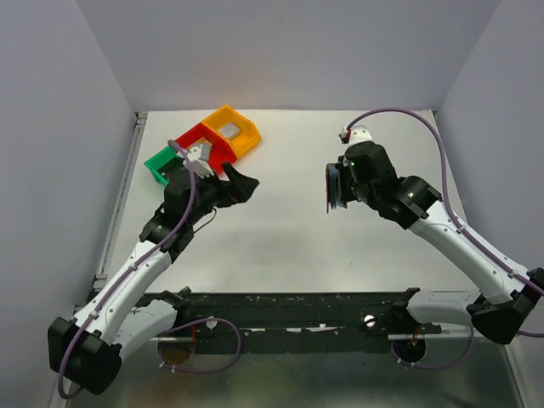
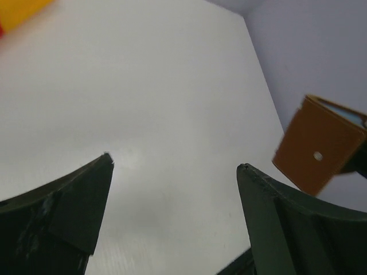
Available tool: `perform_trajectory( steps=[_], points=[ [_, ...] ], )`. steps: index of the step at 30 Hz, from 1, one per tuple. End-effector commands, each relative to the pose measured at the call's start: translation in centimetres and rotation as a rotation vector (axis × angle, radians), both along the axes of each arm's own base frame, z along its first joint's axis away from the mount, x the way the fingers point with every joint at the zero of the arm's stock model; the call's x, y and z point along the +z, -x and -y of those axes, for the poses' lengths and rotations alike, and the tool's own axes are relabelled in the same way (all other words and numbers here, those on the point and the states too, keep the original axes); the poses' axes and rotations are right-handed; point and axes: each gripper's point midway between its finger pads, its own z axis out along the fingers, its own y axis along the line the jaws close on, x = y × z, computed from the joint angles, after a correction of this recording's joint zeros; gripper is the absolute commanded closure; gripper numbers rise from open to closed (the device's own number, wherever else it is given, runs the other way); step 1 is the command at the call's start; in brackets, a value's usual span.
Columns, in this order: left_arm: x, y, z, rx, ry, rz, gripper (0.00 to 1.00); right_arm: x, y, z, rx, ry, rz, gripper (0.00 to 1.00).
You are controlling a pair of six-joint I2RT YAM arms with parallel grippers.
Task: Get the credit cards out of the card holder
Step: Open the card holder.
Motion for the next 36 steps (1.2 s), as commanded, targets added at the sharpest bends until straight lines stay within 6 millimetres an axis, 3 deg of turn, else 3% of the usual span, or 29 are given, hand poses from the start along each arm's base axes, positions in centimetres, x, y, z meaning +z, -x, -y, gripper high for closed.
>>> perform_trajectory(
  steps=[1, 3, 7, 12, 18, 21, 24, 26, 36],
  points=[
    [2.9, 3.5, 8.8, -0.345, 0.016, 0.151, 0.01, -1.2, 0.3, -1.2, 0.025, 0.047, -0.076, 1.00],
    [3.9, 4.6, 11.0, -0.424, 0.081, 0.210, 0.01, -1.3, 0.5, -2.0, 0.052, 0.011, -0.088, 1.00],
    [3.2, 5.1, 14.0, -0.513, 0.079, 0.170, 0.01, -1.6, 1.1, -3.0, 0.083, -0.028, -0.131, 1.00],
    [3.4, 5.6, 16.5, -0.576, 0.080, 0.164, 0.01, -1.6, 2.3, -5.0, 0.149, -0.123, -0.182, 1.00],
    [2.5, 5.2, 16.0, -0.530, 0.058, 0.161, 0.04, -1.8, 3.0, -5.7, 0.178, -0.171, -0.213, 1.00],
    [2.4, 5.3, 15.8, -0.529, 0.057, 0.175, 0.19, -1.6, 3.2, -5.8, 0.182, -0.178, -0.213, 1.00],
    [2.0, 5.6, 16.1, -0.560, 0.049, 0.176, 0.42, -1.5, 3.2, -5.9, 0.185, -0.190, -0.214, 1.00],
    [1.5, 5.7, 16.2, -0.567, 0.039, 0.165, 0.49, -1.3, 3.3, -6.0, 0.189, -0.196, -0.214, 1.00],
    [0.1, 5.5, 14.6, -0.492, 0.005, 0.151, 0.50, -1.4, 3.4, -6.0, 0.183, -0.209, -0.216, 1.00]
  ],
)
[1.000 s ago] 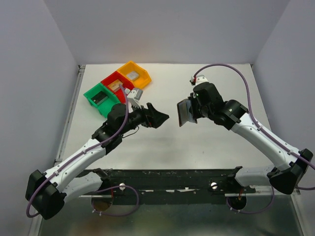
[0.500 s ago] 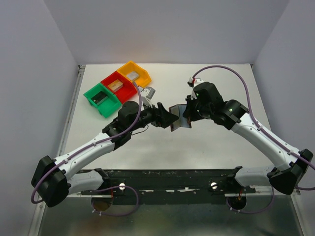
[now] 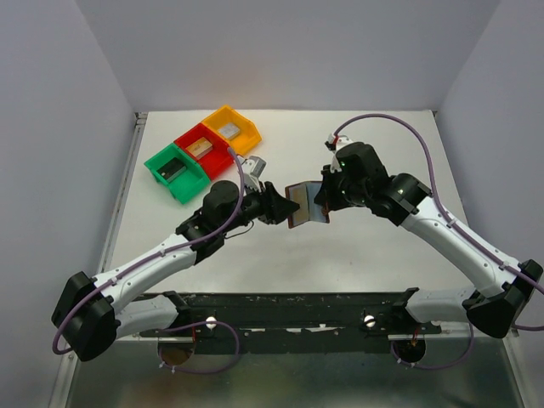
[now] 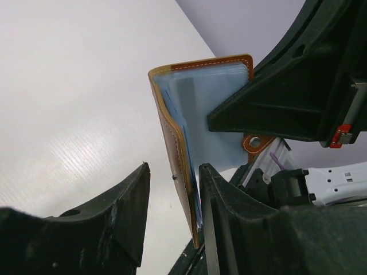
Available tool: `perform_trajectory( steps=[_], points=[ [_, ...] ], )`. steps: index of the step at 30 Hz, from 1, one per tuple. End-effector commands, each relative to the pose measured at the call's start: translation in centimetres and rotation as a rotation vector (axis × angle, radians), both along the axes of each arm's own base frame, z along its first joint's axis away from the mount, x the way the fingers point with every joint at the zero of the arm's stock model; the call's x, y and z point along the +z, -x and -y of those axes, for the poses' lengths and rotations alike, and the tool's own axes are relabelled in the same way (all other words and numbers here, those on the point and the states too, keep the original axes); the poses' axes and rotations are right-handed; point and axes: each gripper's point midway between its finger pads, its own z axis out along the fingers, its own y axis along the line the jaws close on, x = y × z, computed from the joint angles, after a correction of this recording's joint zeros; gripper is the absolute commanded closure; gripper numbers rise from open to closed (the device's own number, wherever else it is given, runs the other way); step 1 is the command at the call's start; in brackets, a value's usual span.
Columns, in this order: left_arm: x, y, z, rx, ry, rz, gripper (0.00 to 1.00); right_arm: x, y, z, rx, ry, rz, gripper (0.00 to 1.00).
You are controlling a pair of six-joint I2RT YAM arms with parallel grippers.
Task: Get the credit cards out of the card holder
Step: Open the card holder, then place the card holder at the center of the board.
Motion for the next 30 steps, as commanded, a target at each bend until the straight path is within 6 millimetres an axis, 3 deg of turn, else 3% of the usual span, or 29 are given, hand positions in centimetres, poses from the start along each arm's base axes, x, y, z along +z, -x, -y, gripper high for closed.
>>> perform_trajectory(
  steps=[1, 3, 5, 9, 12, 17, 21, 25, 26, 27, 28, 30],
  points=[
    [0.5, 0.1, -0.9, 0.033, 0.000, 0.046, 0.50, 1.0, 0.5, -0.8, 0.021, -0.058, 0.013, 1.00],
    [0.3, 0.0, -1.0, 0.040, -0.006, 0.051, 0.51, 1.1, 0.6, -1.0, 0.028, -0.071, 0.010, 1.00],
    [0.1, 0.1, -1.1, 0.040, -0.004, 0.061, 0.60, 1.0, 0.7, -1.3, 0.042, -0.082, 0.008, 1.00],
    [-0.2, 0.1, -1.3, 0.040, -0.017, 0.076, 0.86, 1.3, 0.8, -1.2, 0.056, -0.086, 0.020, 0.99],
    [-1.0, -0.2, -2.0, 0.079, -0.063, 0.054, 0.99, 1.5, 0.9, -0.7, 0.056, -0.071, 0.033, 0.82],
    [-2.7, -0.8, -4.0, 0.170, -0.153, 0.014, 1.00, 1.7, 0.8, 1.7, 0.017, 0.011, 0.084, 0.51],
    [-4.5, -1.3, -6.0, 0.260, -0.261, -0.019, 1.00, 1.9, 0.4, 3.6, -0.014, 0.093, 0.138, 0.44],
    [-6.0, -1.9, -6.7, 0.314, -0.286, -0.055, 1.00, 2.9, 0.4, 1.4, 0.079, -0.061, 0.272, 0.40],
    [-6.9, -2.2, -6.8, 0.331, -0.306, -0.077, 1.00, 3.3, 0.4, 0.7, 0.100, -0.124, 0.329, 0.30],
    [-7.5, -2.4, -6.7, 0.330, -0.320, -0.077, 1.00, 2.8, 0.2, 0.2, 0.086, -0.178, 0.340, 0.15],
    [-8.2, -2.5, -6.5, 0.321, -0.339, -0.082, 1.00, 1.9, 0.0, 0.0, 0.060, -0.204, 0.310, 0.07],
    [-9.2, -2.7, -6.0, 0.299, -0.360, -0.085, 1.00, 0.6, 0.3, -1.2, 0.115, -0.206, 0.224, 0.04]
  ],
)
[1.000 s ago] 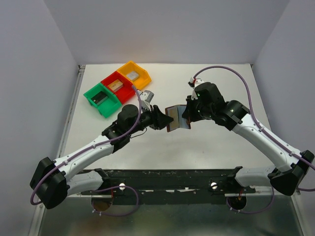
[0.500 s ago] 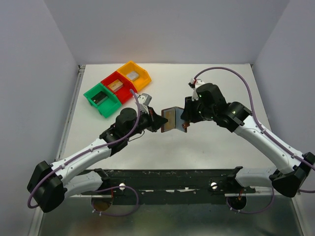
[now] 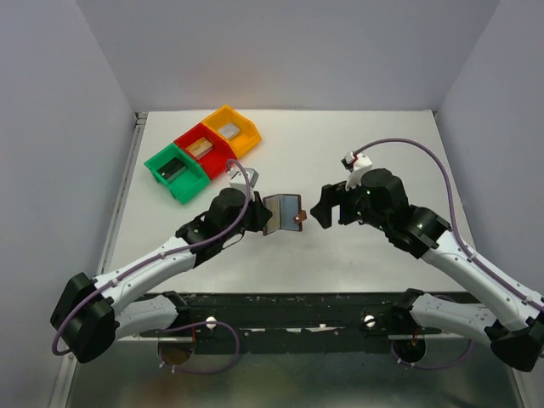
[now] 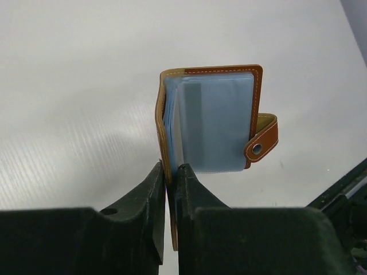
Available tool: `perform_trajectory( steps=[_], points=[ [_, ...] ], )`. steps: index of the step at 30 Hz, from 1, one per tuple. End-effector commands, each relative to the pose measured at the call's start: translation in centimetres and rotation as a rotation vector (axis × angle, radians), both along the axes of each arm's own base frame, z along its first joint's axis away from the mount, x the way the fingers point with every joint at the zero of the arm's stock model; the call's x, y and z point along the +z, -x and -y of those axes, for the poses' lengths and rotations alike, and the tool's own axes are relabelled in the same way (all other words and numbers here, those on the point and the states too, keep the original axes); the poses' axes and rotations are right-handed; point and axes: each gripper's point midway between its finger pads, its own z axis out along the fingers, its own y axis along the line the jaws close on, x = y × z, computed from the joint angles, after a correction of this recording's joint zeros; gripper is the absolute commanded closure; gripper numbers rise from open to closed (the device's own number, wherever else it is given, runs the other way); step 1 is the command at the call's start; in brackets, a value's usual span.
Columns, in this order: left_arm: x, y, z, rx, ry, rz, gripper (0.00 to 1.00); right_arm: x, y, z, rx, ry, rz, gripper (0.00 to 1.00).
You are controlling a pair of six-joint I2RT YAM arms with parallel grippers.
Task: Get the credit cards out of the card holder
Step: Place the card holder at the center of the board.
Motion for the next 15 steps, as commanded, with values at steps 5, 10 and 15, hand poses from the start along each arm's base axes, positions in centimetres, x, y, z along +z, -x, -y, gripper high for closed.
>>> perform_trajectory(
  steps=[5, 10, 15],
  points=[
    [-3.3, -1.8, 0.6, 0.035, -0.067, -0.075, 1.00, -3.5, -0.2, -5.6, 0.159, -0.148, -0.130, 0.54],
    [-4.9, -2.2, 0.9, 0.024, -0.080, -0.163, 1.00, -6.3, -0.1, -7.5, 0.207, -0.180, -0.194, 0.74],
    [-5.9, -2.3, 1.2, 0.044, -0.013, -0.195, 1.00, -9.1, -0.5, -8.8, 0.221, -0.182, -0.280, 0.75]
  ],
)
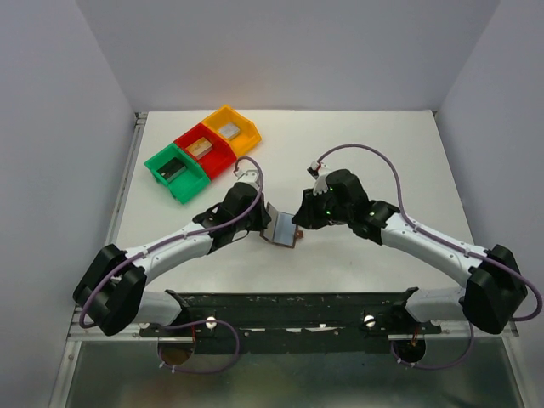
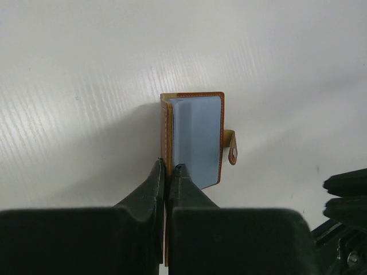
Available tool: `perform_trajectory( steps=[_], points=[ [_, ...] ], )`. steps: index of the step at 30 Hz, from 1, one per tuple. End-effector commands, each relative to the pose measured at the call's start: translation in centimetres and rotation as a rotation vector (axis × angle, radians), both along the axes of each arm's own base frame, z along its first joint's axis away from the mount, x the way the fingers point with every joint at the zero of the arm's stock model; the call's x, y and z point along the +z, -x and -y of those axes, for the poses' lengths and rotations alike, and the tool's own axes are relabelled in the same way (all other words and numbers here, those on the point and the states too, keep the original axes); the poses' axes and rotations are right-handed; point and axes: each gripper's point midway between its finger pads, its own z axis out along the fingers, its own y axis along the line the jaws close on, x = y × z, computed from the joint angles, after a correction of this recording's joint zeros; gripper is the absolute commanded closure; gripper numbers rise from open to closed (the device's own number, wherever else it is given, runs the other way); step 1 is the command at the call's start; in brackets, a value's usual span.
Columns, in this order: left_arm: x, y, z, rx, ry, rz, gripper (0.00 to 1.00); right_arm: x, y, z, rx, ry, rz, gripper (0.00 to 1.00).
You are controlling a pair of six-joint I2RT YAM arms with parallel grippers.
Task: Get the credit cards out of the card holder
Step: Place the card holder at the center of the board.
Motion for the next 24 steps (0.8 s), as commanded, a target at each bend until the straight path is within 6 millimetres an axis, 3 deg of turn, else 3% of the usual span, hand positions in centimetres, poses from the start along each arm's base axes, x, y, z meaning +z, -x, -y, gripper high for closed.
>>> perform_trajectory(
  steps=[1, 7, 12, 18, 24],
  points=[
    [0.8, -0.6, 1.0, 0.020, 0.109, -0.001, 1.00, -1.0, -0.4, -2.1, 0.037, -0.074, -0.055, 0.76],
    [-0.9, -0.4, 0.7, 0.060, 0.153, -0.012, 1.00, -3.8, -1.3, -3.1, 0.029, -0.107, -0.161, 0.87],
    [-2.1, -0.5, 0.1, 0.085, 0.168, -0.027, 1.00, -6.2, -2.7, -3.2, 0.004, -0.145, -0.228, 0.89],
    [-4.2, -0.3, -0.5, 0.098, 0.160, -0.094, 1.00, -9.3, -3.0, -3.0, -0.004, -0.143, -0.307, 0.91],
    [-4.9, -0.5, -2.0, 0.138, 0.110, -0.116, 0.76, -10.9, -3.1, -2.5, -0.028, -0.117, -0.342, 0.89]
  ],
)
